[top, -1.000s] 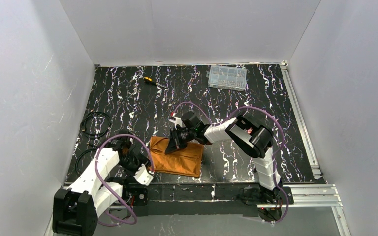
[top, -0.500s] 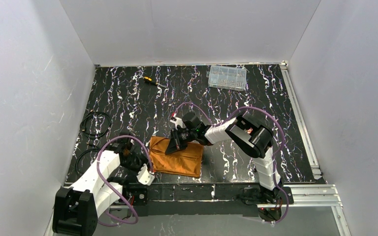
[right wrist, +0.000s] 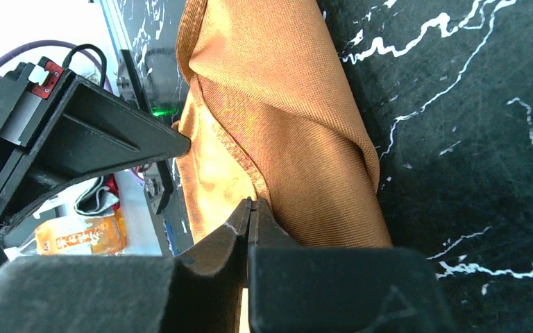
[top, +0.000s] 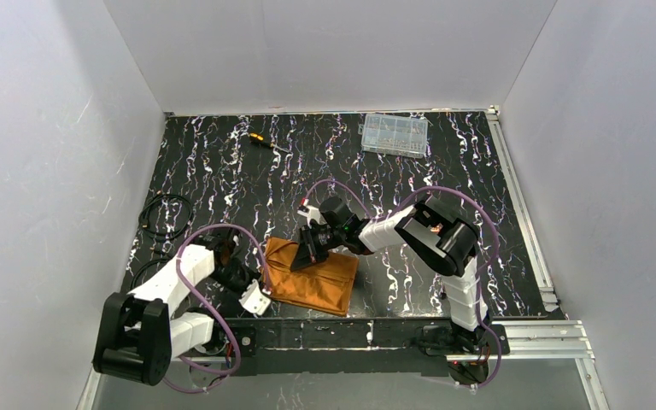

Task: Fold the napkin into a case and place the utensils inside
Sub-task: Grasp the top corner of the smaller rectangle folded napkin from the folded napkin.

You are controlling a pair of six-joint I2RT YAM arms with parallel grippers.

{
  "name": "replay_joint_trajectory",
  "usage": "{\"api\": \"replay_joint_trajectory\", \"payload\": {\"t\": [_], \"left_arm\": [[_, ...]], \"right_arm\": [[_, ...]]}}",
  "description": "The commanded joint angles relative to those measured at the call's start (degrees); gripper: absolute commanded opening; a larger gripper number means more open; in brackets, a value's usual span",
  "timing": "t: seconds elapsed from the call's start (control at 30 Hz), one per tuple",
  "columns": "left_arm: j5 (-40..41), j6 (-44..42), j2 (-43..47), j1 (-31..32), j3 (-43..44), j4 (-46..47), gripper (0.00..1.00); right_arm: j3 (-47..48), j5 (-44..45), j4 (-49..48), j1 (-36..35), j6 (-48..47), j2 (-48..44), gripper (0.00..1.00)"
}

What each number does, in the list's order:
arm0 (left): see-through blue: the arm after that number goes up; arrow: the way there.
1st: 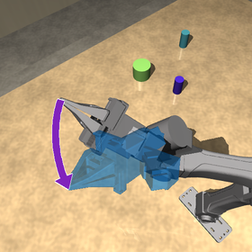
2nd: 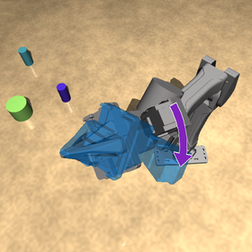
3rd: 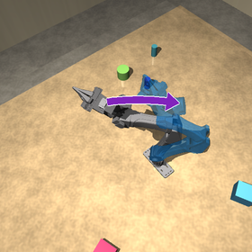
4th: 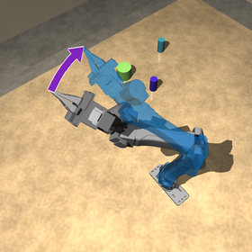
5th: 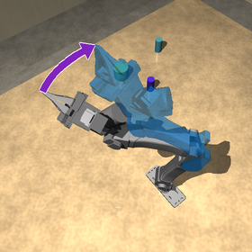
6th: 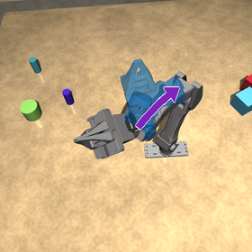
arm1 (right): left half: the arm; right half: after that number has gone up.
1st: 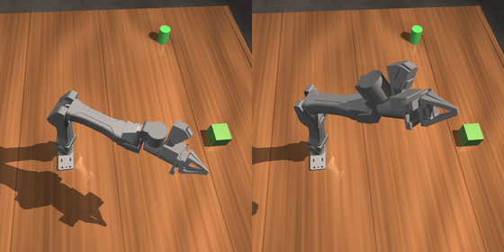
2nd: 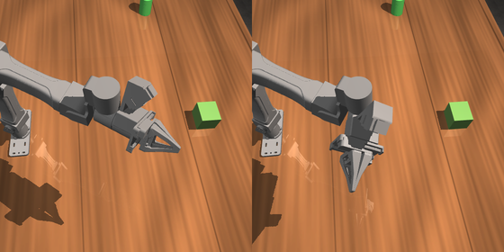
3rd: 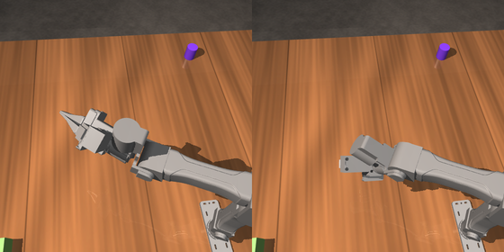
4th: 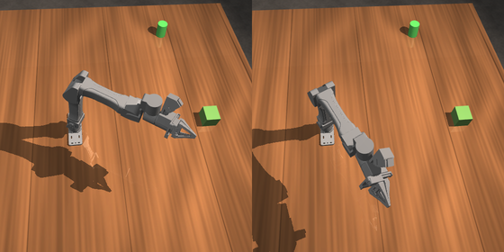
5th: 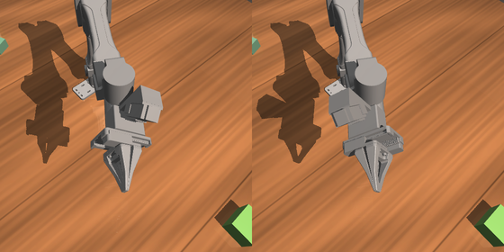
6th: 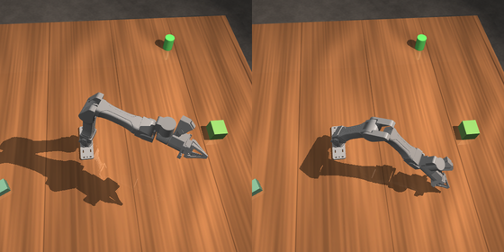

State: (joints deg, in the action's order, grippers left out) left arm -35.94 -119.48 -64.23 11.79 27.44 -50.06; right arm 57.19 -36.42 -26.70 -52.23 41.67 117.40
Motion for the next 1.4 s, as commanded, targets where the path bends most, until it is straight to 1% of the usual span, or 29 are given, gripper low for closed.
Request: {"api": "replay_joint_trajectory", "payload": {"t": [0.0,0.17,0.37,0.47,0.6,0.77,0.83,0.93,0.97,1.0,1.03,1.1,1.17,1.2,1.23,1.27,1.3,1.37], "left_arm": [[2.68,-25.93,-2.88,3.02,2.57,-2.89,0.01],[2.33,-22.57,-4.23,5.54,7.74,-6.21,0.0],[0.42,-22.59,-2.91,6.51,7.64,-5.92,0.0],[-0.5,-21.17,-3.23,6.87,8.7,-5.4,0.0],[-1.09,-16.21,-5.57,7.94,12.37,-6.8,0.0],[-5.48,-7.25,-7.78,8.67,16.59,-8.11,0.0],[-5.43,-6.94,-7.78,8.75,16.3,-8.13,0.0],[-1.56,-11.44,-6.2,8.68,13.1,-9.05,0.0],[0.84,-12.24,-5.21,8.64,11.34,-8.01,0.08],[2.46,-12.56,-4.08,8.67,9.56,-6.74,0.21],[3.78,-13.17,-3.12,8.57,7.83,-5.09,0.27],[4.92,-14.19,-2.16,8.4,5.27,-2.27,0.32],[6.13,-16.35,-3.26,8.36,4.49,-1.46,0.36],[6.57,-16.84,-4.42,8.37,4.64,-1.26,0.4],[6.78,-16.65,-5.1,8.28,5.03,-1.09,0.5],[6.84,-16.43,-5.53,8.26,5.67,-1.15,0.57],[6.48,-15.95,-5.63,8.33,6.4,-1.24,0.61],[5.36,-15.41,-5.41,8.27,8.27,-2.56,0.64]], "right_arm": [[-1.59,1.88,5.42,0.22,-4.95,-1.3,0.07],[-0.51,2.85,6.04,0.26,-6.4,-1.51,0.07],[-0.87,4.19,7.51,0.24,-8.29,-3.01,0.08],[-1.52,5.33,8.5,0.22,-9.76,-4.38,0.09],[-1.83,7.39,9.79,0.2,-12.59,-5.72,0.12],[-1.65,8.15,8.27,-0.53,-13.77,-5.34,0.16],[-1.03,8.42,8.09,-1.17,-13.89,-4.72,0.16],[-1.1,8.62,7.38,-1.47,-13.53,-4.74,0.16],[-1.13,8.74,7.66,-1.42,-13.59,-4.94,0.16],[-0.91,9.01,8.3,-1.46,-14.16,-5.11,0.16],[-0.79,9.14,9.0,-1.45,-14.43,-5.28,0.16],[-0.89,9.12,9.29,-1.4,-14.62,-5.47,0.16],[-0.99,8.9,9.36,-1.39,-14.69,-5.44,0.16],[-1.14,8.56,9.29,-1.39,-14.82,-5.51,0.15],[-1.52,8.18,9.28,-1.38,-15.0,-5.58,0.15],[-1.75,7.71,9.64,-1.32,-15.46,-5.8,0.15],[-1.68,7.34,10.59,-1.23,-16.27,-5.91,0.15],[-1.33,6.7,13.9,-0.75,-18.46,-6.23,0.14]]}}
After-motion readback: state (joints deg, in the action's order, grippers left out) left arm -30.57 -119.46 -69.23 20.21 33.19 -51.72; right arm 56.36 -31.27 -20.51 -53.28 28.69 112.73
